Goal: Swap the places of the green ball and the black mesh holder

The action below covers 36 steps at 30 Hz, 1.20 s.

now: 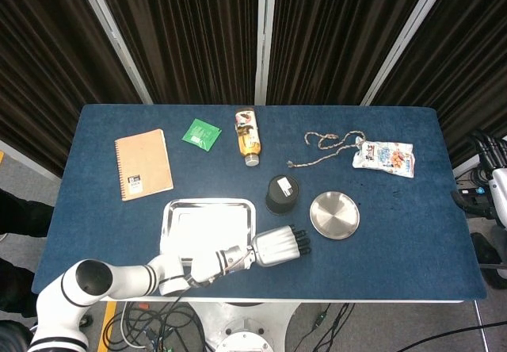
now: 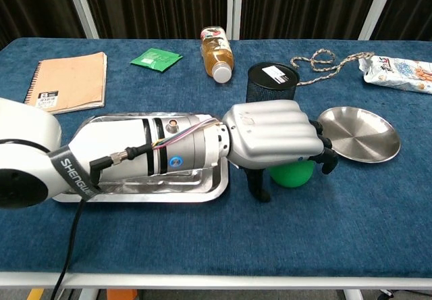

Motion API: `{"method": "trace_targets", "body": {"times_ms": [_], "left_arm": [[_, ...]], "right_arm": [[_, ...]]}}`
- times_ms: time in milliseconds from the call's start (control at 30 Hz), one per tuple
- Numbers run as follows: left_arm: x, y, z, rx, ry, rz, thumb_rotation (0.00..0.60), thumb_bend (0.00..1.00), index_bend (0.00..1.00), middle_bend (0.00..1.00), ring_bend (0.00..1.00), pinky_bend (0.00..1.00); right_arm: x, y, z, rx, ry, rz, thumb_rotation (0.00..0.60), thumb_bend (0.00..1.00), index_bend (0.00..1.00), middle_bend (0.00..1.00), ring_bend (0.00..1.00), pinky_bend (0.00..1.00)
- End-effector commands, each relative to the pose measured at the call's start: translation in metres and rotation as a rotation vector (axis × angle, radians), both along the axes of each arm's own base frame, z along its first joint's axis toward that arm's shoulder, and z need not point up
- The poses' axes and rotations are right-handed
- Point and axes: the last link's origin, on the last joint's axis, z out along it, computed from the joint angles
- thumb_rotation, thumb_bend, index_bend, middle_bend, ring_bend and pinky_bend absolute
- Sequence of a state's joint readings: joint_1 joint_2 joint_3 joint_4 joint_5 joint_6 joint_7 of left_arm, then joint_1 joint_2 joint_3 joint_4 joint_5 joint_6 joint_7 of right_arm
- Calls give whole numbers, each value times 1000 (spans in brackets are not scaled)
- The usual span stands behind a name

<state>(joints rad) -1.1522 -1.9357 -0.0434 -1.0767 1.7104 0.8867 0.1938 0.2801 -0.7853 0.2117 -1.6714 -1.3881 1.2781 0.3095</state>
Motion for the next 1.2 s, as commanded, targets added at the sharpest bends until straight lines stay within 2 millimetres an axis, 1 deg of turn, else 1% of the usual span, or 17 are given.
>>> {"method": "trace_targets", "body": {"times_ms": [33,100,267,400,567,700,867,1000,1200], "left_arm": [[-2,2,5,-12,-17,29,600,60,244,233,187,501],[-3,5,11,-12,-23,47,600,48,235,203,152,470],[-8,10,21,7,-20,54,600,42,229,192,143,451],[-17,10,28,12,-20,75,600,43,230,189,143,449],[-34,11,41,25,-14,112,600,42,230,189,142,449],[-46,13,61,37,-28,154,600,42,230,189,143,450],[-57,12,91,72,-31,183,600,43,230,193,143,452],[-60,16,106,102,-31,198,600,42,230,195,142,452],[-52,40,120,144,-96,268,600,42,226,195,143,443]], "right_arm": [[0,0,1,-5,-2,1,600,184,0,5,0,28],[0,-1,2,-7,-3,0,600,184,0,5,0,28],[2,-1,2,-6,-16,9,600,177,0,5,0,28],[6,0,5,-29,-24,36,600,176,0,8,0,28],[7,0,8,-42,-35,41,600,176,0,10,0,28],[4,1,9,-51,-46,35,600,176,0,9,0,28],[0,2,11,-63,-56,24,600,176,0,9,0,28],[-2,3,13,-74,-67,21,600,176,0,9,0,28],[-5,7,18,-100,-79,21,600,176,0,9,0,28]]}}
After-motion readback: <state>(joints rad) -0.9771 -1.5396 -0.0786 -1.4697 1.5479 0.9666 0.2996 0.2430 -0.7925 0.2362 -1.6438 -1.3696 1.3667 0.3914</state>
